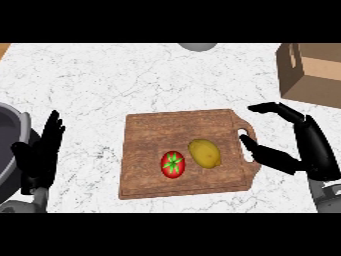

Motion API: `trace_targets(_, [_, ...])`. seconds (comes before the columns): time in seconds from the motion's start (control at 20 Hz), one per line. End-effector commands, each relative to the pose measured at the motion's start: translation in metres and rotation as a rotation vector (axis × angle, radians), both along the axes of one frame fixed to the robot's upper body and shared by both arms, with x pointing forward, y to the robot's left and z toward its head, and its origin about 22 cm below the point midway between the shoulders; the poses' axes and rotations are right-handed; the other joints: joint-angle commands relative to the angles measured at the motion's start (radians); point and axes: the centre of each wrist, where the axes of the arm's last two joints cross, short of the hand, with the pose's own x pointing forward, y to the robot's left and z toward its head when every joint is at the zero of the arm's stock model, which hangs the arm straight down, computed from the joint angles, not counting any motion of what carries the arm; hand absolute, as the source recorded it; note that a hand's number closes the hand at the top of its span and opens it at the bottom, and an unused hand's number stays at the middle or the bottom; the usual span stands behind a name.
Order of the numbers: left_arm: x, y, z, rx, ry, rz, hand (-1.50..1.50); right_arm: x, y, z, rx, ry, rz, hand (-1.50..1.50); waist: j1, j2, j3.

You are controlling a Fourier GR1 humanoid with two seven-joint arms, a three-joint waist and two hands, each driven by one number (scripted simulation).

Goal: Pick the lemon from the cutting board and place it in the cardboard box

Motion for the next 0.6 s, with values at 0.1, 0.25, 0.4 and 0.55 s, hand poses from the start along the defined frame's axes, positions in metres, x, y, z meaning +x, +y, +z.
trace_targets(0.1, [0.010,-0.009,-0.014,-0.004,0.018,-0.012,0.00,-0.029,-0.014,0.016,-0.247,-0.035,-0.013,-1.50,-0.003,0.000,0.001])
trace_targets(0.25, [0.019,-0.008,-0.008,-0.015,0.006,-0.005,0.00,-0.031,-0.025,0.050,-0.354,0.067,-0.043,-1.50,0.000,0.000,0.001])
trace_targets(0.4, [0.012,0.000,0.001,-0.005,0.002,-0.005,0.00,-0.040,-0.011,0.073,-0.384,0.156,-0.058,-1.50,0.009,-0.002,0.002])
trace_targets(0.55, [0.013,0.003,-0.013,-0.004,0.011,-0.004,0.00,-0.049,0.006,0.097,-0.431,0.214,-0.019,-1.50,0.013,0.000,0.001])
